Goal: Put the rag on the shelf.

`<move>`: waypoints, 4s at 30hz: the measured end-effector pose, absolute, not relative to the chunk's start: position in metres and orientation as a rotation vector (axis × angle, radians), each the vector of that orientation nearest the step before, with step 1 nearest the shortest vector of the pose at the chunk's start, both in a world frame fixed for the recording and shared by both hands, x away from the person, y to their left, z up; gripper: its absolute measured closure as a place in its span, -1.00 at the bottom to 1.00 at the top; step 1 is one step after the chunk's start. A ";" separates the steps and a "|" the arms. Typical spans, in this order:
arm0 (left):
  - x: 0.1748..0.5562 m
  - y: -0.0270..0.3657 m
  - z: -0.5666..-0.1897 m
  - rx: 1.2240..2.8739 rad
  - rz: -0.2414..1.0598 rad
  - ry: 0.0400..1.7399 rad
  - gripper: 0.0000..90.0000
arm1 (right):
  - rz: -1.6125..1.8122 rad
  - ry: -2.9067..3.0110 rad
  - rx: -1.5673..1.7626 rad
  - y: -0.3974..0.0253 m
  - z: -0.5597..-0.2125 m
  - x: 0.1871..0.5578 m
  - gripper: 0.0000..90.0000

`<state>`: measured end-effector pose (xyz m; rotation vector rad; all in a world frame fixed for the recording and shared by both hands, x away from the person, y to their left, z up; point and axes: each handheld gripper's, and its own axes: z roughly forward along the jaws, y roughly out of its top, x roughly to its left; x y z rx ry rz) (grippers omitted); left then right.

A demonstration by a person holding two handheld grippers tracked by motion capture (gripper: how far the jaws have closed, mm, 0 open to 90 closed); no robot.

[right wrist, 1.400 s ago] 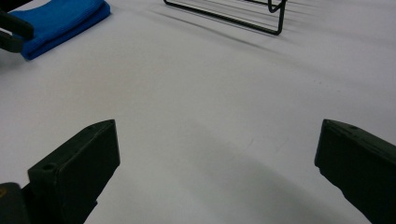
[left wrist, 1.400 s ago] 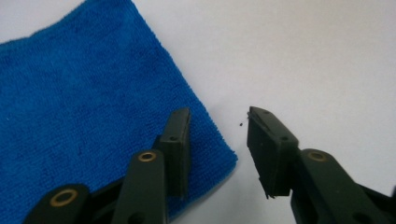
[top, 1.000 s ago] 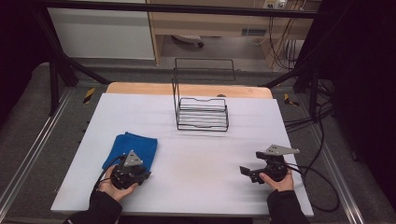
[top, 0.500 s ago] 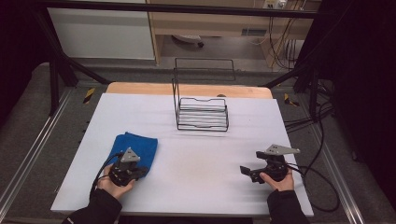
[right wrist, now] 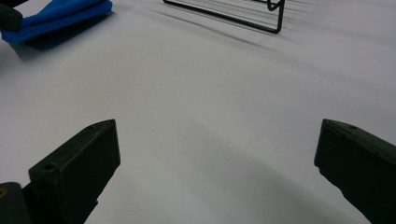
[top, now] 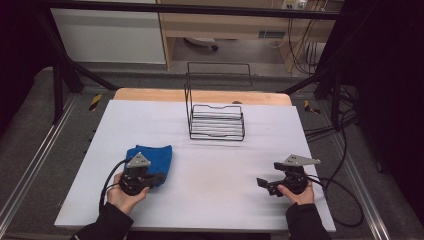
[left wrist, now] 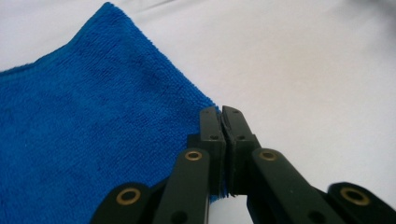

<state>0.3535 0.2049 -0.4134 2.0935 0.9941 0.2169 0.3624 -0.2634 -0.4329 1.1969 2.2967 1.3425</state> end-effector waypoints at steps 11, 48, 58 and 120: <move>0.356 0.148 -0.418 2.124 0.222 0.934 0.94 | 1.337 2.291 1.196 -0.263 -0.433 0.363 -0.98; 0.364 0.250 -0.411 2.051 0.357 0.988 -0.86 | 1.262 2.283 1.171 -0.184 -0.419 0.367 -0.97; 0.365 0.270 -0.417 2.027 0.355 1.006 -0.86 | 1.257 2.396 1.090 -0.118 -0.423 0.368 -0.77; 0.371 0.246 -0.413 2.041 0.322 0.962 -0.60 | 1.017 2.582 1.238 -0.143 -0.427 0.370 0.93</move>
